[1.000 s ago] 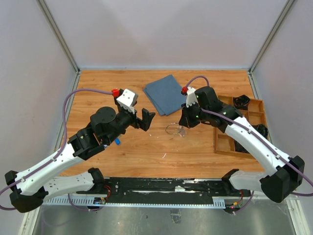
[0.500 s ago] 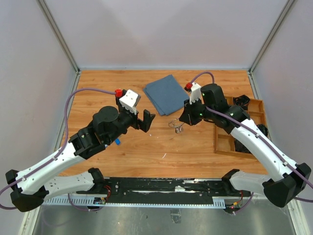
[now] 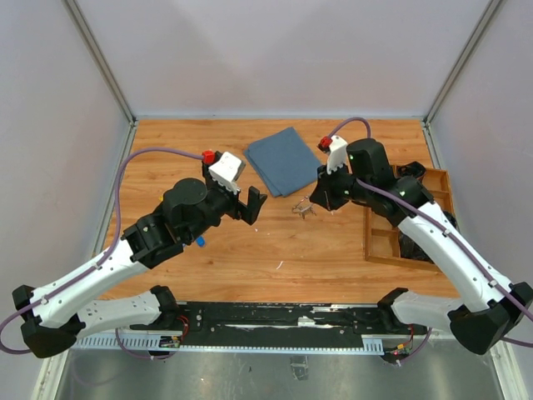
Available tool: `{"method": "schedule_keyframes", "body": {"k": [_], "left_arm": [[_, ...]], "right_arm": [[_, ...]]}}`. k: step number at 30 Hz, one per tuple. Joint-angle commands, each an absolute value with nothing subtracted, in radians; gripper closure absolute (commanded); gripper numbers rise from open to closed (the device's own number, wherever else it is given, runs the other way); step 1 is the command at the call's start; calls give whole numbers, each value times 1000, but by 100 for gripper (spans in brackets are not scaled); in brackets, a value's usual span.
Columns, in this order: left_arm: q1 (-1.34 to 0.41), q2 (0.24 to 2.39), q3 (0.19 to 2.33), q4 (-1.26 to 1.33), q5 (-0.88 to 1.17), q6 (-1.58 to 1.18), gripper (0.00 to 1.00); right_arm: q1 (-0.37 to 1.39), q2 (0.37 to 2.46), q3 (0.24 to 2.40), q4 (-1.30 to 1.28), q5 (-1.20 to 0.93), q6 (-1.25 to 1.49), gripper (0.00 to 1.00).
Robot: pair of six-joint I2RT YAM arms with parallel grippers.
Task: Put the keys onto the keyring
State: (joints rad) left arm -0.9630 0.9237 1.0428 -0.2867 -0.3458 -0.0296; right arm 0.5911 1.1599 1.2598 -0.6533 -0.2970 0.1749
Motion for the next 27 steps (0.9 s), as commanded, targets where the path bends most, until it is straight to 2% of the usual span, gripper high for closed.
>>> {"method": "schedule_keyframes", "body": {"k": [1,3,5,8,11,18,22,23,25,27], "left_arm": [[-969,929,1075,-276,-336,-23,4],[-969,931,1074,-275,-337,-25,5],[-969,934,1075,-276,-338,-29,6],[-969,934,1074,-275,-337,-40,6],[-969,933,1072,-284,-335,-45,6],[-969,930,1065,-284,-342,-50,6],[-969,931,1068,-292,-353,-50,6],[-969,930,1067,-293,-355,-51,6],[-969,929,1064,-290,-358,-51,6],[-969,933,1062,-290,-360,-51,6]], "right_arm": [[684,1185,1330,-702,-287,121,99],[768,1232,1369,-789,-153,62,99],[725,1246,1367,-863,-17,99,100],[618,1185,1284,-752,-133,149,99],[687,1194,1313,-757,-87,138,100],[685,1212,1315,-761,-84,139,99],[662,1208,1312,-790,69,148,99],[657,1200,1306,-772,35,163,99],[722,1198,1292,-710,-122,181,99],[816,1258,1314,-776,-101,138,99]]}}
